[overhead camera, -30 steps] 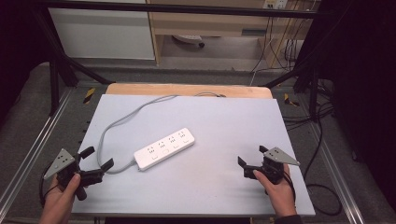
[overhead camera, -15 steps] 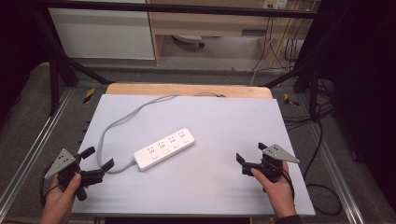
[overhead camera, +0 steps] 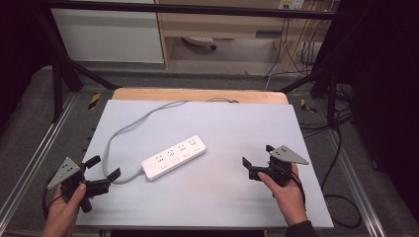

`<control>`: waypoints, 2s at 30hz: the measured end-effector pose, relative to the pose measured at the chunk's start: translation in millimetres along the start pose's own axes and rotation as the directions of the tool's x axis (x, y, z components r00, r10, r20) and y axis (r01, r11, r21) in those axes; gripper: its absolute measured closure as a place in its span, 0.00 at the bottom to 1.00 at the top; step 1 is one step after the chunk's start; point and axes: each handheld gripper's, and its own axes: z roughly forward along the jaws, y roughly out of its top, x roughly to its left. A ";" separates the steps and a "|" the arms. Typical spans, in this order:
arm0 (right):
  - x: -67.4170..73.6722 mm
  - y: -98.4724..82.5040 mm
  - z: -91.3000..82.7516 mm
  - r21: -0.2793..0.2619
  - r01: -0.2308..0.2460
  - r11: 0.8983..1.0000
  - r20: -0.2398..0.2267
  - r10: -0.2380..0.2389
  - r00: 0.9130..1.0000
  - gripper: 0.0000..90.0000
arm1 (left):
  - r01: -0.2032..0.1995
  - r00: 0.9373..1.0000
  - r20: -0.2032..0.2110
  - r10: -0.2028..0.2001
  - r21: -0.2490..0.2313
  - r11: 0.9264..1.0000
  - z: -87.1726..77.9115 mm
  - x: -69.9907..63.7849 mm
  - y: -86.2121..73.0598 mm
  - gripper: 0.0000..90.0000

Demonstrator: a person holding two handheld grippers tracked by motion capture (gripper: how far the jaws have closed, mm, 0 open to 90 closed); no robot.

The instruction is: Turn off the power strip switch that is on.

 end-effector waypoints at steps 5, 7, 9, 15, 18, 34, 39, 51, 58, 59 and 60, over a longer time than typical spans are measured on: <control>6.7 4.9 7.1 0.001 0.005 1.000 -0.015 -0.005 1.000 0.03 | 0.001 1.000 -0.001 -0.001 0.001 1.000 0.2 0.1 0.0 0.04; 9.1 6.8 9.8 0.001 0.009 1.000 -0.021 -0.009 1.000 0.03 | 0.000 1.000 -0.001 0.000 0.002 1.000 0.2 -0.1 -0.1 0.04; 11.3 8.7 12.3 -0.001 0.014 1.000 -0.027 -0.014 1.000 0.03 | 0.001 1.000 -0.002 -0.001 0.003 1.000 0.1 -0.1 -0.2 0.04; 18.6 14.8 19.6 -0.005 0.021 1.000 -0.049 -0.021 0.999 0.03 | 0.003 1.000 -0.002 -0.003 0.003 1.000 0.3 0.0 -0.3 0.04; 22.2 17.0 23.7 -0.001 0.023 1.000 -0.058 -0.023 0.998 0.03 | 0.002 1.000 -0.003 -0.002 0.005 1.000 0.4 0.0 -0.4 0.04; 29.9 24.6 38.9 -0.018 -0.005 1.000 -0.071 0.004 0.997 0.02 | -0.001 1.000 0.002 0.001 0.008 1.000 0.5 0.5 -1.0 0.04; 31.2 28.3 44.3 -0.024 -0.015 1.000 -0.105 0.012 0.994 0.03 | -0.005 1.000 -0.004 0.005 0.010 1.000 1.9 0.7 -1.2 0.04; 56.4 40.9 63.9 -0.023 0.025 0.999 -0.172 -0.028 0.985 0.04 | -0.009 1.000 -0.006 0.009 0.012 1.000 1.9 1.4 -1.2 0.04; 71.7 41.5 77.3 -0.003 0.048 0.999 -0.199 -0.048 0.979 0.05 | -0.009 1.000 -0.005 0.010 0.012 1.000 1.5 1.0 -1.1 0.04; 73.3 41.6 79.1 -0.002 0.048 0.999 -0.199 -0.048 0.979 0.05 | -0.009 1.000 -0.005 0.010 0.012 1.000 1.5 1.0 -1.1 0.04; 74.7 41.8 80.6 0.000 0.050 0.999 -0.202 -0.049 0.978 0.05 | -0.010 1.000 -0.005 0.010 0.012 1.000 1.5 1.1 -1.1 0.04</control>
